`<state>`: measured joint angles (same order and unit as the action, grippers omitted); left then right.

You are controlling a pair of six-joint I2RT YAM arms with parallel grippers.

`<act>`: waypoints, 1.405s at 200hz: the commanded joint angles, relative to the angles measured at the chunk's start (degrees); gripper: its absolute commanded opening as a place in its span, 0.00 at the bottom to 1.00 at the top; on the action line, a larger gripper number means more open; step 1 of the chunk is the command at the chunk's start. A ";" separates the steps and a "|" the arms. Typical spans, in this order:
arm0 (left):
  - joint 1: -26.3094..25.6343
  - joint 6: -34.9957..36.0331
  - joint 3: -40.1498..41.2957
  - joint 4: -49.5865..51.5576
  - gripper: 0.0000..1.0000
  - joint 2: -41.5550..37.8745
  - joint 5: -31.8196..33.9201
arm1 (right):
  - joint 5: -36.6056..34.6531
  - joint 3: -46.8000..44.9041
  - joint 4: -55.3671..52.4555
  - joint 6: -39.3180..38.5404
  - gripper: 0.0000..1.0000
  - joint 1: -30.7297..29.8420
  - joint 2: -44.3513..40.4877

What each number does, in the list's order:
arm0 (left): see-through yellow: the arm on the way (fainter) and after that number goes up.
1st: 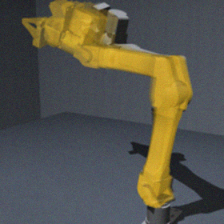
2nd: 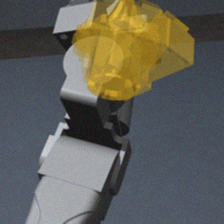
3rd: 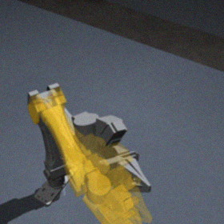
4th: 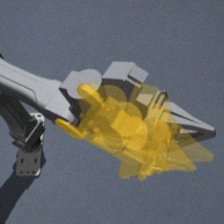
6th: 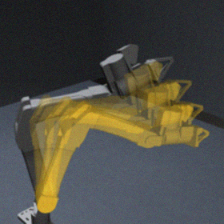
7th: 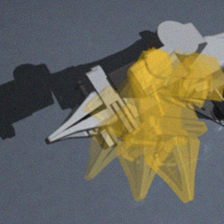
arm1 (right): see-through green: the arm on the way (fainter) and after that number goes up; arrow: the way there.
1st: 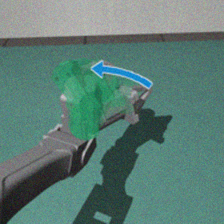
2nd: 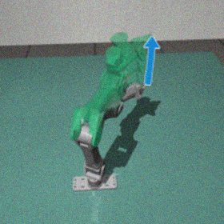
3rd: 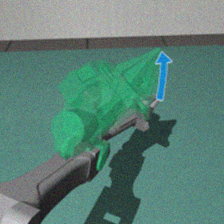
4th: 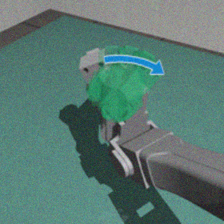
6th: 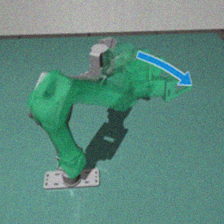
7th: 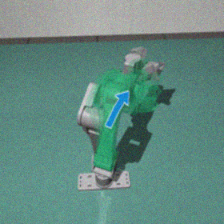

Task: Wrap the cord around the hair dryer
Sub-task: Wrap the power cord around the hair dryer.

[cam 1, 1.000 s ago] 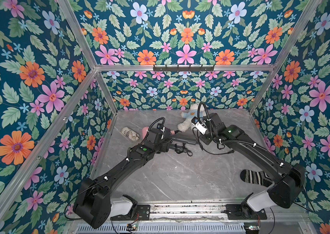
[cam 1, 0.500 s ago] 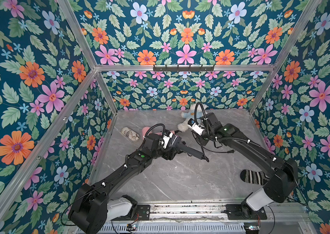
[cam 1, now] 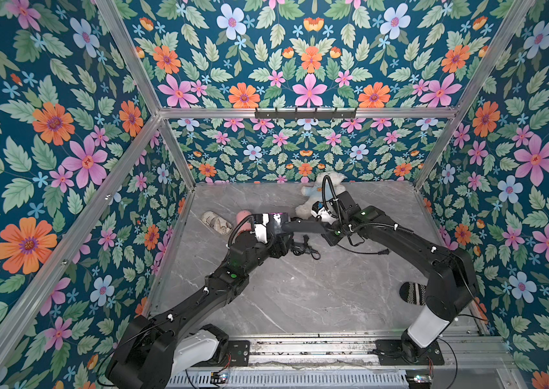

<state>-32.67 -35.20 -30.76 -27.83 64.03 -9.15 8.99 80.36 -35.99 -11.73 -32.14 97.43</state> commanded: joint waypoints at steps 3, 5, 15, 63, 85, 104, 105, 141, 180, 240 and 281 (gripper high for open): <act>-0.03 -6.93 -0.64 -4.72 0.00 -0.92 15.12 | 0.94 -1.60 -0.72 3.04 0.00 -0.44 -0.99; -0.03 -7.15 -0.64 -4.45 0.00 -0.97 16.11 | 0.87 -1.78 -0.74 3.09 0.00 -0.57 -1.14; -0.03 -8.30 -0.05 -3.97 0.00 -1.67 20.66 | 0.85 -2.98 -0.91 3.67 0.00 -1.28 -1.78; -0.42 -12.56 -2.15 8.87 0.00 -1.88 38.95 | -2.79 -3.82 -4.28 4.83 0.00 -6.80 -4.88; -0.91 -14.49 -5.52 20.63 0.00 -0.24 48.75 | -7.04 -2.15 -8.01 4.52 0.00 -9.67 -5.43; -1.51 -14.82 -7.91 28.24 0.00 1.75 56.13 | -9.66 -0.53 -10.63 3.89 0.00 -12.27 -6.64; -1.52 -14.81 -8.04 28.57 0.00 1.86 56.46 | -9.72 -0.45 -10.70 3.77 0.00 -12.39 -6.68; -2.51 -9.95 -13.27 35.87 0.00 8.65 63.64 | -11.33 4.34 -14.09 0.74 0.00 -15.48 -8.12; -4.64 4.60 -16.23 32.10 0.00 15.68 58.20 | -13.10 10.64 -14.61 -6.00 0.00 -14.78 -7.53; -5.48 24.55 -13.69 31.59 0.00 14.53 31.23 | -13.76 20.10 -15.35 -13.14 0.00 -5.65 -2.87; -5.39 27.97 -7.60 28.59 0.00 4.91 12.22 | -11.85 21.01 -16.68 -15.19 0.00 -1.43 1.90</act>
<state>-38.13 -12.01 -40.97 4.32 73.84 17.26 -3.88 101.58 -51.75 -24.21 -35.42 98.59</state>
